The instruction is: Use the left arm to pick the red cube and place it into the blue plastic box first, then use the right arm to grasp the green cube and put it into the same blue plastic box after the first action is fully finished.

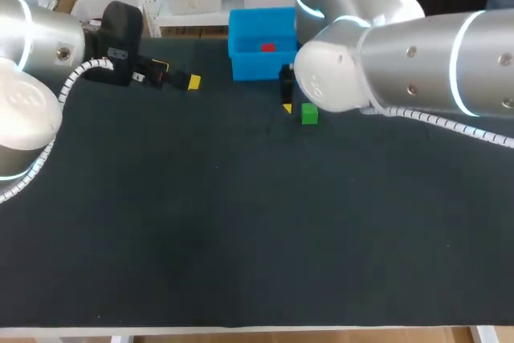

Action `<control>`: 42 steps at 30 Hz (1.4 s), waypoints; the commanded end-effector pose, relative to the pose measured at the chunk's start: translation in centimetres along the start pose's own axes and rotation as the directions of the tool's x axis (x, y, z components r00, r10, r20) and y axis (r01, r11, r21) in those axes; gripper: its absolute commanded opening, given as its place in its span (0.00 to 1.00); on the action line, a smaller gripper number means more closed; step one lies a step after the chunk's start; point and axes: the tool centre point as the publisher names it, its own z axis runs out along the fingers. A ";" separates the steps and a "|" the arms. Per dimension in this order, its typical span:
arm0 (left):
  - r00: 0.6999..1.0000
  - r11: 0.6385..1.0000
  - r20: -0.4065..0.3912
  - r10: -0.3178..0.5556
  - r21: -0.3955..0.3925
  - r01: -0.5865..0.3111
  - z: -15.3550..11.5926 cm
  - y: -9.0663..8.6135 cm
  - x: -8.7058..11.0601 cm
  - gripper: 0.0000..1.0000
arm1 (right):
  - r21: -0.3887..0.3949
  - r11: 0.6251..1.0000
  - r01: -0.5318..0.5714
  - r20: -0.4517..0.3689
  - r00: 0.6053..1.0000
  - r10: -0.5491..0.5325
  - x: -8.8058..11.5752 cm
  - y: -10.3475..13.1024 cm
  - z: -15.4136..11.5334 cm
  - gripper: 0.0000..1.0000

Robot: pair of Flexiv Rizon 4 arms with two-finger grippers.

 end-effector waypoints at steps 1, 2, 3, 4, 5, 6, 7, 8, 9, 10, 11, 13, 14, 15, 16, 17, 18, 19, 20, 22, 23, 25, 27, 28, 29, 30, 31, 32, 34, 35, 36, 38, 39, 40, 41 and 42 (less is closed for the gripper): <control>1.000 1.000 0.010 0.003 0.007 -0.003 -0.1 0.1 0.2 1.00 | -0.002 1.000 0.003 -0.002 1.000 -0.003 -0.4 0.1 0.6 1.00; 1.000 1.000 0.010 0.003 0.007 -0.003 -0.1 0.1 0.2 1.00 | -0.002 1.000 0.004 -0.002 1.000 -0.004 -0.4 0.1 0.7 1.00; 1.000 1.000 0.010 0.003 0.007 -0.003 -0.1 0.1 0.2 1.00 | -0.002 1.000 0.006 -0.002 1.000 -0.006 -0.5 0.1 0.8 1.00; 1.000 1.000 0.010 0.003 0.007 -0.003 -0.1 0.1 0.2 1.00 | -0.001 1.000 0.008 -0.003 1.000 -0.008 -0.5 0.1 0.8 1.00; 1.000 1.000 0.010 0.003 0.007 -0.003 -0.1 0.1 0.2 1.00 | -0.001 1.000 0.009 -0.005 1.000 -0.009 -0.5 0.1 1.0 1.00; 1.000 1.000 0.010 0.003 0.007 -0.003 -0.1 0.1 0.2 1.00 | 0.001 1.000 0.012 -0.008 1.000 -0.012 -0.6 0.0 1.2 1.00; 1.000 1.000 0.010 0.003 0.007 -0.003 -0.1 0.1 0.2 1.00 | 0.002 1.000 0.013 -0.010 1.000 -0.013 -0.6 0.0 1.3 1.00; 1.000 1.000 0.010 0.003 0.007 -0.003 -0.1 0.1 0.2 1.00 | 0.003 1.000 0.013 -0.011 1.000 -0.013 -0.7 0.0 1.3 1.00; 1.000 1.000 0.010 0.003 0.007 -0.003 -0.1 0.1 0.2 1.00 | 0.005 1.000 0.014 -0.012 1.000 -0.014 -0.7 0.0 1.4 1.00; 1.000 1.000 0.010 0.003 0.007 -0.003 -0.1 0.1 0.2 1.00 | 0.007 1.000 0.015 -0.012 1.000 -0.015 -0.7 0.0 1.4 1.00; 1.000 1.000 0.010 0.003 0.007 -0.003 -0.1 0.1 0.2 1.00 | 0.008 1.000 0.016 -0.013 1.000 -0.016 -0.7 0.0 1.5 1.00; 1.000 1.000 0.010 0.003 0.007 -0.003 -0.1 0.1 0.2 1.00 | 0.009 1.000 0.019 -0.015 1.000 -0.019 -0.7 0.0 1.6 1.00; 1.000 1.000 0.010 0.003 0.007 -0.003 -0.1 0.1 0.2 1.00 | 0.009 1.000 0.021 -0.017 1.000 -0.021 -0.7 0.0 1.6 1.00; 1.000 1.000 0.010 0.003 0.007 -0.003 -0.1 0.1 0.2 1.00 | 0.010 1.000 0.022 -0.017 1.000 -0.022 -0.7 0.0 1.6 1.00; 1.000 1.000 0.010 0.003 0.007 -0.003 -0.1 0.1 0.2 1.00 | 0.010 1.000 0.022 -0.018 1.000 -0.022 -0.7 0.0 1.6 1.00; 1.000 1.000 0.010 0.003 0.007 -0.003 -0.1 0.1 0.2 1.00 | 0.010 1.000 0.023 -0.019 1.000 -0.023 -0.7 0.0 1.7 1.00; 1.000 1.000 0.010 0.003 0.007 -0.003 -0.1 0.1 0.2 1.00 | 0.010 1.000 0.024 -0.021 1.000 -0.024 -0.7 -0.1 1.8 1.00; 1.000 1.000 0.010 0.003 0.007 -0.003 -0.1 0.1 0.2 1.00 | 0.010 1.000 0.024 -0.022 0.999 -0.024 -0.7 -0.1 1.9 1.00; 1.000 1.000 0.010 0.003 0.007 -0.003 -0.1 0.1 0.2 1.00 | 0.009 1.000 0.025 -0.024 0.999 -0.024 -0.7 -0.1 1.9 1.00; 1.000 1.000 0.010 0.003 0.007 -0.003 -0.1 0.1 0.2 1.00 | 0.009 1.000 0.024 -0.032 0.999 -0.024 -0.6 -0.2 2.1 1.00; 1.000 1.000 0.010 0.003 0.007 -0.003 -0.1 0.1 0.2 1.00 | 0.009 1.000 0.023 -0.033 0.999 -0.023 -0.6 -0.2 2.1 1.00; 1.000 1.000 0.010 0.003 0.007 -0.003 -0.1 0.1 0.2 1.00 | 0.010 1.000 0.024 -0.034 0.999 -0.024 -0.6 -0.2 2.1 1.00; 1.000 1.000 0.010 0.003 0.007 -0.003 -0.1 0.1 0.2 1.00 | 0.013 1.000 0.023 -0.035 0.999 -0.023 -0.5 -0.2 2.2 0.91; 1.000 1.000 0.010 0.003 0.007 -0.003 -0.1 0.1 0.2 1.00 | 0.016 1.000 0.022 -0.037 0.999 -0.021 -0.5 -0.2 2.2 0.58; 1.000 1.000 0.010 0.003 0.007 -0.003 -0.1 0.1 0.2 1.00 | 0.017 1.000 0.020 -0.039 0.999 -0.019 -0.5 -0.3 2.2 0.31; 1.000 1.000 0.010 0.003 0.007 -0.003 -0.1 0.1 0.2 1.00 | 0.017 1.000 0.019 -0.040 0.999 -0.018 -0.5 -0.3 2.2 0.16; 1.000 1.000 0.010 0.003 0.007 -0.003 -0.1 0.1 0.2 1.00 | 0.019 1.000 0.019 -0.041 0.999 -0.018 -0.4 -0.3 2.2 0.00; 1.000 1.000 0.010 0.003 0.007 -0.003 -0.1 0.1 0.2 1.00 | 0.021 1.000 0.018 -0.042 0.999 -0.017 -0.4 -0.3 2.2 0.00; 1.000 1.000 0.010 0.003 0.007 -0.003 -0.1 0.1 0.2 1.00 | 0.024 1.000 0.018 -0.044 0.999 -0.017 -0.3 -0.3 2.2 0.00; 1.000 1.000 0.010 0.003 0.007 -0.003 -0.1 0.1 0.2 1.00 | 0.026 1.000 0.017 -0.046 0.999 -0.016 -0.3 -0.3 2.2 0.00; 1.000 1.000 0.010 0.003 0.007 -0.003 -0.1 0.1 0.2 1.00 | 0.026 1.000 0.017 -0.047 0.999 -0.015 -0.2 -0.3 2.2 0.00; 1.000 1.000 0.010 0.003 0.007 -0.003 -0.1 0.1 0.2 1.00 | 0.027 1.000 0.016 -0.049 0.999 -0.014 -0.2 -0.3 2.3 0.00; 1.000 1.000 0.010 0.003 0.007 -0.003 -0.1 0.1 0.2 1.00 | 0.028 1.000 0.015 -0.049 0.999 -0.014 -0.2 -0.3 2.3 0.00; 1.000 1.000 0.010 0.003 0.007 -0.003 -0.1 0.1 0.2 1.00 | 0.028 0.999 0.016 -0.049 0.999 -0.014 -0.2 -0.2 2.3 0.00; 1.000 1.000 0.010 0.003 0.007 -0.003 -0.1 0.1 0.2 1.00 | 0.029 0.999 0.016 -0.049 0.999 -0.015 -0.1 -0.1 2.2 0.00; 1.000 1.000 0.010 0.003 0.007 -0.003 -0.1 0.1 0.2 1.00 | 0.032 0.999 0.016 -0.050 0.999 -0.014 -0.1 -0.1 2.1 0.00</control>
